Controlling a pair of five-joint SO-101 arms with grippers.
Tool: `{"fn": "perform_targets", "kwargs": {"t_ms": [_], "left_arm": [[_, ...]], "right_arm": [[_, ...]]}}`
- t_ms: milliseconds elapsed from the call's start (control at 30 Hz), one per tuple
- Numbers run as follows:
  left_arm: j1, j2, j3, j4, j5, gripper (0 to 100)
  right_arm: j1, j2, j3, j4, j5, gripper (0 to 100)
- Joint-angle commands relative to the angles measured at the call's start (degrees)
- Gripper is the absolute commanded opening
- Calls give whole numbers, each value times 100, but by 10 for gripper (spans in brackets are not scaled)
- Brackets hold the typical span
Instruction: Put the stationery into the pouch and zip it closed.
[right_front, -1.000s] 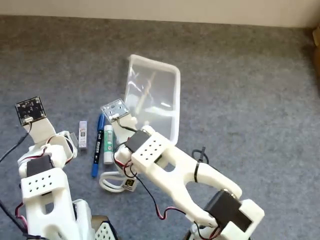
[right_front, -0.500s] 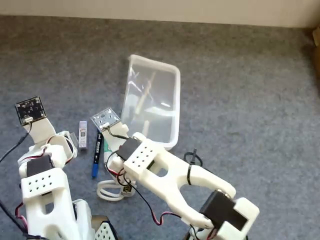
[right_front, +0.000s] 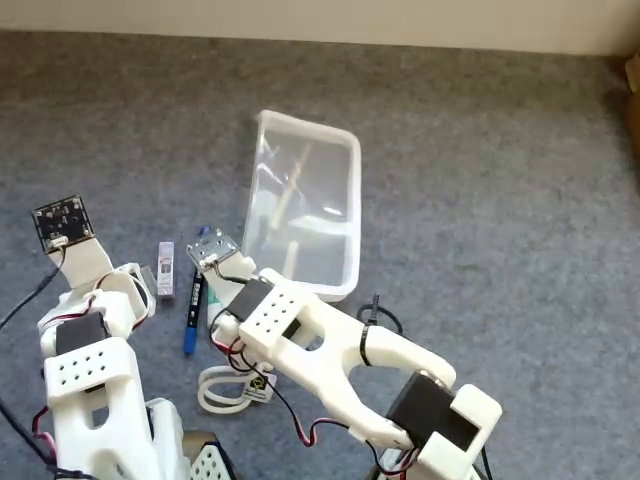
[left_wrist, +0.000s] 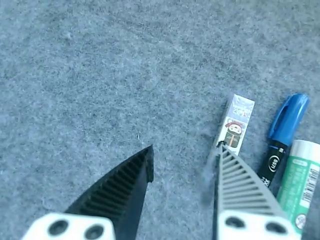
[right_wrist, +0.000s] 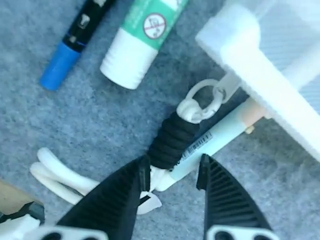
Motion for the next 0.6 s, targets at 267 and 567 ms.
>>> {"fn": "perform_targets", "kwargs": {"t_ms": [267,567], "left_arm": [[-66,-127,-57,-114,26,196],[-66,-127,-57,-114,26,196]], "right_arm": [[-180,-444,-145,-119,-44,155],[-180,-224,-92,-848,-44,155]]}}
